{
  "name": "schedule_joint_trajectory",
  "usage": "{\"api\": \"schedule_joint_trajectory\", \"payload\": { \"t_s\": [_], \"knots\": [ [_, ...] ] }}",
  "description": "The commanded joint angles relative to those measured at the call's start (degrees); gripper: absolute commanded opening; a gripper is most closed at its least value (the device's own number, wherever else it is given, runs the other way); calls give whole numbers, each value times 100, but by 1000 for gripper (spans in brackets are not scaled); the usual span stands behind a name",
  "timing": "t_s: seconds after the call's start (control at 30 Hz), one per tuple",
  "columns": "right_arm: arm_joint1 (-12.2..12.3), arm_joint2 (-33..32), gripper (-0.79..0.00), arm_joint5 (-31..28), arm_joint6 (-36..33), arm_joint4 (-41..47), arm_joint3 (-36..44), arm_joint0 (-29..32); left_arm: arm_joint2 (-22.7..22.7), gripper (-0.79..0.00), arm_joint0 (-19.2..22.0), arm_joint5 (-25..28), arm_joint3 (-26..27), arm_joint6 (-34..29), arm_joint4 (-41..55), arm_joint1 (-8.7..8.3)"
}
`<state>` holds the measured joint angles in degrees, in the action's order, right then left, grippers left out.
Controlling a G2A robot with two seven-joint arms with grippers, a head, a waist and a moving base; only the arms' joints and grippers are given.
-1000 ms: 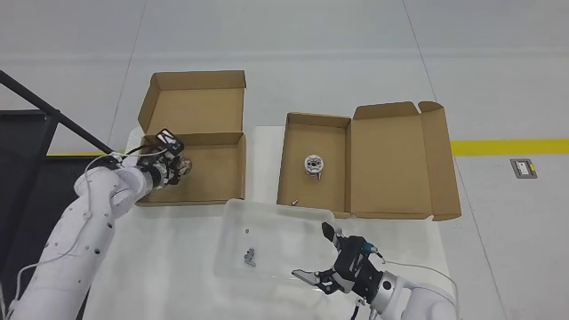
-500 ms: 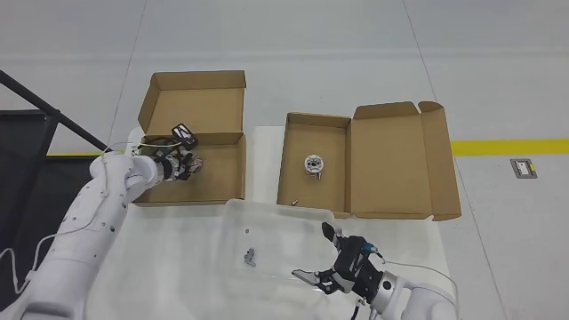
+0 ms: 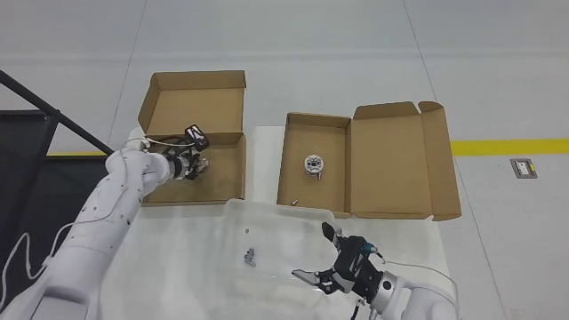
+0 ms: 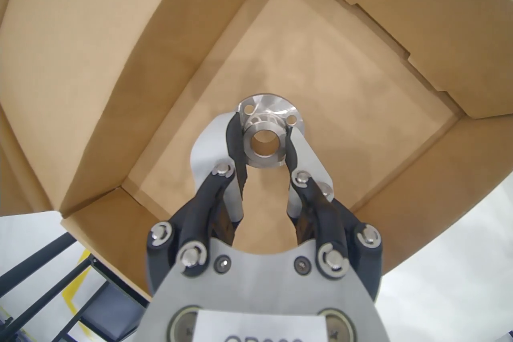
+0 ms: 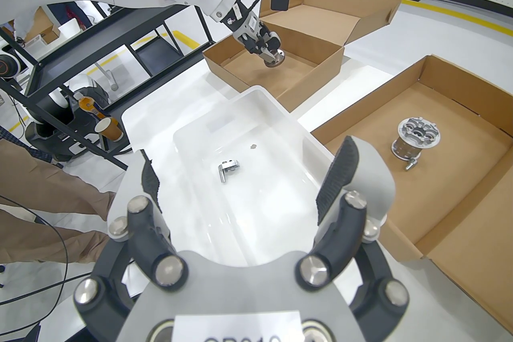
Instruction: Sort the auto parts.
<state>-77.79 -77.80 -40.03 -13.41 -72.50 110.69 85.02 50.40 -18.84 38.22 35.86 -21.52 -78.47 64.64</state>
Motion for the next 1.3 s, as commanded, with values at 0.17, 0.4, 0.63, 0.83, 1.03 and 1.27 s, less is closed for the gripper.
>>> {"api": "schedule_joint_trajectory", "payload": {
  "t_s": [0.17,0.4,0.63,0.83,1.03,1.27],
  "knots": [
    [0,-1,0,0,0,0,0,1,-108,-597,101,25,-200,-87,-9,114],
    [0,-1,0,0,0,0,0,1,-151,-563,160,8,-399,-81,38,205],
    [0,-1,0,0,0,0,0,1,-100,-453,216,114,-532,-2,111,232],
    [0,-1,0,0,0,0,0,1,87,-428,210,374,-229,139,158,133],
    [0,-1,0,0,0,0,0,1,465,-339,-116,965,879,-65,212,-121],
    [0,-1,0,0,0,0,0,1,1458,-422,-1204,1292,2932,-772,975,-535]
  ]
}}
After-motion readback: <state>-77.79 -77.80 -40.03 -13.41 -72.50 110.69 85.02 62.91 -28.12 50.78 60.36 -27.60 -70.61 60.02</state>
